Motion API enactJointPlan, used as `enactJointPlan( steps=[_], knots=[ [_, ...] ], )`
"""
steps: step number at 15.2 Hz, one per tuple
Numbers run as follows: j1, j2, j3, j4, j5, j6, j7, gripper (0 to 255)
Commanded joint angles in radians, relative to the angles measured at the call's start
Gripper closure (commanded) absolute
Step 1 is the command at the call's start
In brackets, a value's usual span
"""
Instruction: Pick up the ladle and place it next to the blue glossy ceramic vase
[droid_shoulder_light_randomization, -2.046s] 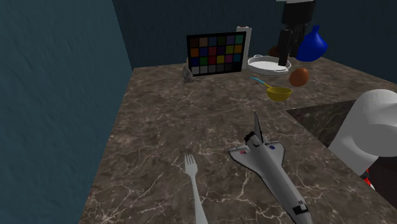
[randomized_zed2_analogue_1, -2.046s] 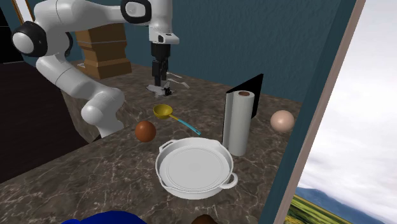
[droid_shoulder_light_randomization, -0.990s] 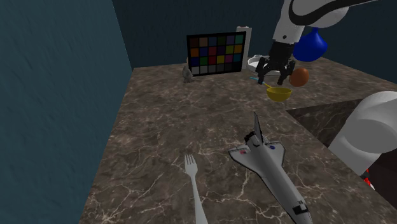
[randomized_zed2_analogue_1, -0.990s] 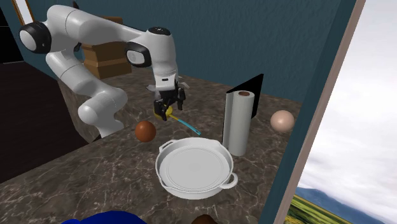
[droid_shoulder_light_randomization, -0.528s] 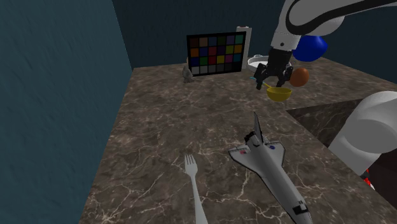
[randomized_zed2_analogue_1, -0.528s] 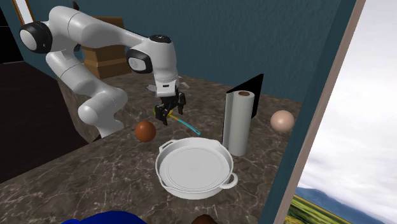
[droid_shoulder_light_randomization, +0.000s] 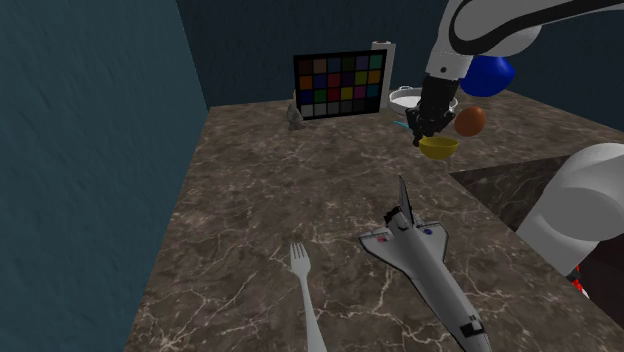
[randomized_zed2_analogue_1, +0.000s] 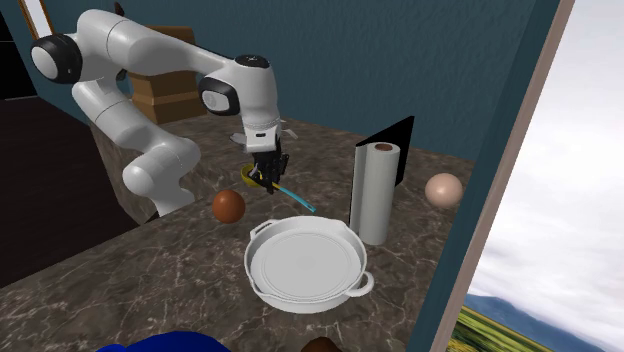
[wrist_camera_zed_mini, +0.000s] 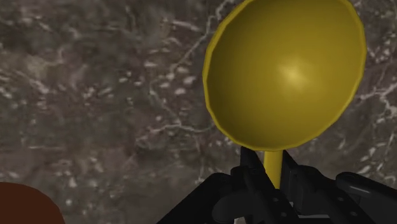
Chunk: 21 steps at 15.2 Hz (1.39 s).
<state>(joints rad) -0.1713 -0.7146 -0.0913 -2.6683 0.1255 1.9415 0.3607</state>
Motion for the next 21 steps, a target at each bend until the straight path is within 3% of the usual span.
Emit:
enactJointPlan(
  steps=[1, 6, 21],
  knots=[
    [0.0, 0.001, 0.0, 0.0, 0.001, 0.0, 0.0, 255],
    [0.0, 0.0, 0.0, -0.001, 0.0, 0.0, 0.0, 255],
    [0.001, -0.02, 0.005, 0.188, -0.005, -0.206, 0.032, 255]
  ],
)
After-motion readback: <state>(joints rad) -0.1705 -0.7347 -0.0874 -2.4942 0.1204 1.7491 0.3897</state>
